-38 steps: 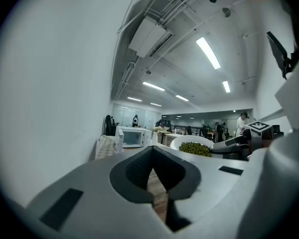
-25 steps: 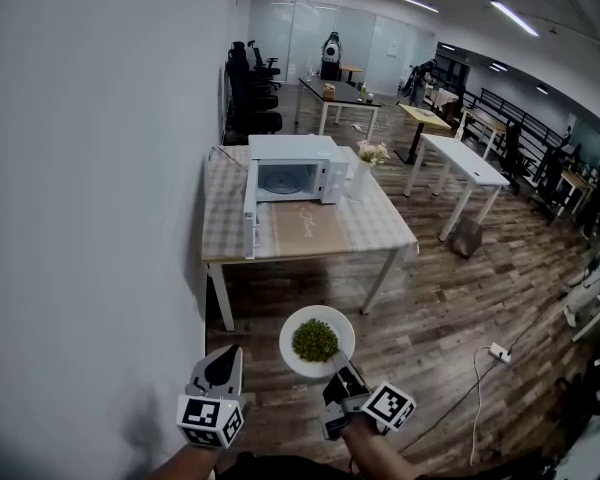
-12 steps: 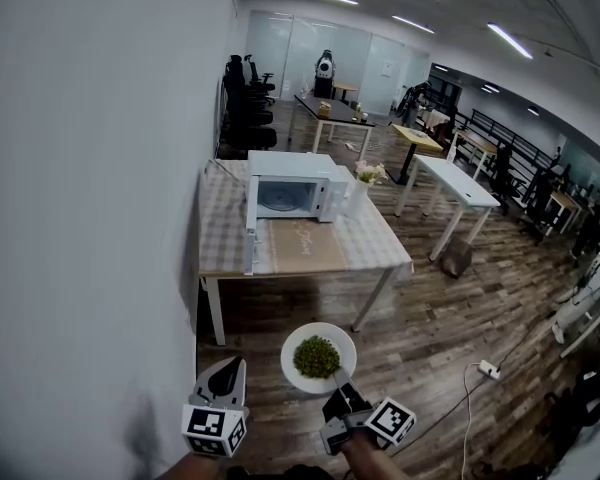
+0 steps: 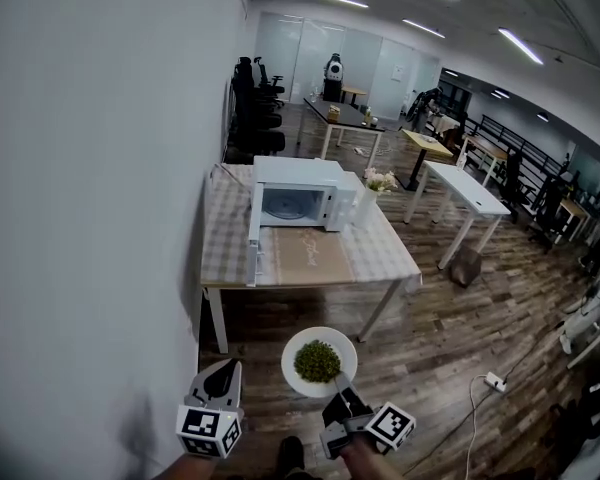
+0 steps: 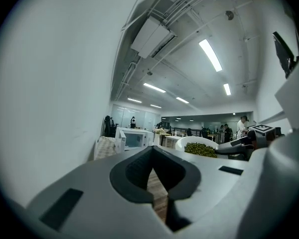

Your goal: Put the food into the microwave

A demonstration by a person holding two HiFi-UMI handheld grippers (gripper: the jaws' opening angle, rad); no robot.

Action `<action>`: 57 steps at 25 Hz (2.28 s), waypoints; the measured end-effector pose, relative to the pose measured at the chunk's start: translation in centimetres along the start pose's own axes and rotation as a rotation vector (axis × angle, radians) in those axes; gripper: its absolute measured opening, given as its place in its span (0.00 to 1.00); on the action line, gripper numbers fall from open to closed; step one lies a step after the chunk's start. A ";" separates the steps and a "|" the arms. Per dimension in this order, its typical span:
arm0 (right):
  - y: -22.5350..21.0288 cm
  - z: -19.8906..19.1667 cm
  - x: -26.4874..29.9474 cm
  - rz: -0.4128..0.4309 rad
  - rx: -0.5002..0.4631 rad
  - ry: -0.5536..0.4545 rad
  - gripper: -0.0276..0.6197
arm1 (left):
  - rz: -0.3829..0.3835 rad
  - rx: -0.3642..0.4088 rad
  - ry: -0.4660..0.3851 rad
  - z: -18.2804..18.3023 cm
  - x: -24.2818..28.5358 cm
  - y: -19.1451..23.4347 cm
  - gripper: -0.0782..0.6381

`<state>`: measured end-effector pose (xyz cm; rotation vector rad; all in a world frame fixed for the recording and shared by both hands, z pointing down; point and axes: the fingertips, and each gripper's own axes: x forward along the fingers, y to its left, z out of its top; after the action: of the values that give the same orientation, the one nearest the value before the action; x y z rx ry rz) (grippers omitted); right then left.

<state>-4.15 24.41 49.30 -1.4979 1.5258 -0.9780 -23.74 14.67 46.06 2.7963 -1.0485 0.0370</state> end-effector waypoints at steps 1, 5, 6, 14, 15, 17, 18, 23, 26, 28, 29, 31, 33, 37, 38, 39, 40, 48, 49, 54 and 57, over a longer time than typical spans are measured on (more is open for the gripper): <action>-0.3 0.5 0.7 0.004 0.000 0.006 0.10 | 0.000 0.004 0.004 0.0 0.6 0.0 0.12; -1.5 2.6 3.1 0.002 0.001 0.018 0.10 | 0.006 0.023 0.006 0.7 3.3 0.0 0.12; -1.6 3.1 3.7 0.003 0.004 0.022 0.10 | 0.009 0.022 0.005 0.9 4.0 0.0 0.12; -2.9 6.9 8.0 0.000 0.004 0.054 0.10 | 0.006 0.039 0.025 1.9 9.7 0.1 0.12; -3.0 7.2 8.4 0.003 0.007 0.061 0.10 | 0.012 0.034 0.027 1.9 10.3 0.2 0.12; -3.2 7.9 9.0 0.009 0.007 0.074 0.10 | 0.027 0.024 0.026 2.0 11.3 0.3 0.12; -3.4 8.3 9.4 0.014 0.006 0.078 0.10 | 0.032 0.024 0.026 2.1 11.8 0.3 0.12; -4.9 10.0 11.0 0.000 0.025 0.081 0.10 | 0.041 0.033 0.037 2.2 14.4 -0.2 0.12; -5.8 11.3 12.5 0.009 0.033 0.090 0.10 | 0.052 0.027 0.037 1.9 16.4 -0.5 0.12; -6.1 12.1 13.6 0.022 0.042 0.094 0.10 | 0.061 0.023 0.038 1.9 17.8 -0.5 0.12; -6.3 12.4 14.1 0.025 0.049 0.097 0.10 | 0.065 0.017 0.038 1.9 18.4 -0.5 0.12; -6.9 13.0 14.7 0.033 0.069 0.103 0.10 | 0.074 0.009 0.039 1.8 19.3 -0.7 0.12; -7.0 13.7 15.1 0.048 0.071 0.113 0.10 | 0.090 0.016 0.036 1.9 19.9 -1.1 0.12; -7.3 14.9 16.2 0.058 0.079 0.131 0.10 | 0.114 0.033 0.022 2.3 21.4 -1.4 0.12; -7.7 15.1 16.5 0.044 0.074 0.134 0.10 | 0.114 0.038 0.022 2.5 21.7 -1.4 0.12; -7.8 15.3 16.7 0.039 0.074 0.136 0.10 | 0.114 0.042 0.022 2.7 21.9 -1.5 0.12; -7.8 15.5 16.8 0.039 0.075 0.136 0.10 | 0.113 0.041 0.020 3.0 22.0 -1.5 0.12; -8.1 16.3 20.4 0.028 0.051 0.122 0.10 | 0.074 0.054 -0.010 4.1 25.4 0.2 0.12; -8.1 16.3 20.9 0.020 0.050 0.120 0.10 | 0.068 0.046 -0.010 4.1 25.9 0.6 0.12; -8.2 16.2 24.2 0.030 0.059 0.104 0.10 | 0.043 0.051 -0.010 4.1 28.5 2.6 0.12; -8.7 16.3 26.1 0.009 0.063 0.089 0.10 | 0.022 0.057 0.000 4.2 29.9 3.6 0.12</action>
<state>13.92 -1.90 50.31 -1.4191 1.5474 -1.0904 -3.73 -8.13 44.73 2.8348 -1.0948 0.0707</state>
